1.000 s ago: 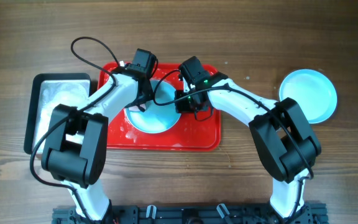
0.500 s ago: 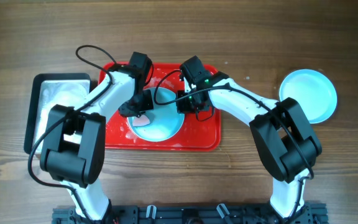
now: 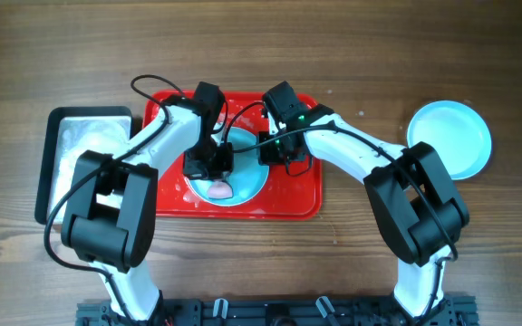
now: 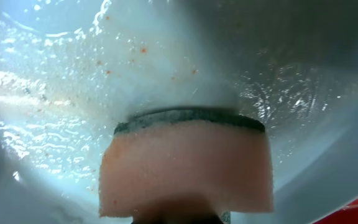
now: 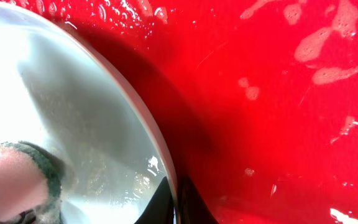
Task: Clean dirty plates on tray and stack at the side
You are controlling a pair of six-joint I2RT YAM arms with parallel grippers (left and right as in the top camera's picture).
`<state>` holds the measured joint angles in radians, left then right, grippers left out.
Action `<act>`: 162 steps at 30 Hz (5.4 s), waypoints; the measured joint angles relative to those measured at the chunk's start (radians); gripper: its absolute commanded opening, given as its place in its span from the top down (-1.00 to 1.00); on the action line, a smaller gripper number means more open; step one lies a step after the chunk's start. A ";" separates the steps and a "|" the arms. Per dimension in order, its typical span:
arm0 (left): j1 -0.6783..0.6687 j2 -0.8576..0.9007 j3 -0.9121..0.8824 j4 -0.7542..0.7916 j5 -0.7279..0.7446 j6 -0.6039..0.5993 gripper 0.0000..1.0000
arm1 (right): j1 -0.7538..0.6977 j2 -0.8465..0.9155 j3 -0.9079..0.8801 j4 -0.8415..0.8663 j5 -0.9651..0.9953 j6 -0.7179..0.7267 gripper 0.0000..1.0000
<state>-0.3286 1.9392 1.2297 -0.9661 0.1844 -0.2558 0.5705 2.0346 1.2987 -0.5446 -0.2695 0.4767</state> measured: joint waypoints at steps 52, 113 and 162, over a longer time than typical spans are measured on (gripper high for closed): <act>-0.198 -0.092 -0.133 0.182 -0.177 -0.249 0.92 | -0.011 -0.002 0.001 -0.013 0.008 -0.023 0.91; -0.049 -0.079 -0.124 0.170 0.004 -0.159 0.92 | 0.011 0.002 0.001 0.000 -0.027 0.009 0.91; 0.119 -0.156 0.166 -0.075 -0.316 -0.280 0.92 | 0.251 -0.483 -0.003 -0.156 1.096 -0.156 0.91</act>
<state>-0.2100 1.7836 1.3956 -1.0409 -0.1318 -0.5358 0.8211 1.5520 1.2957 -0.7010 0.8265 0.3210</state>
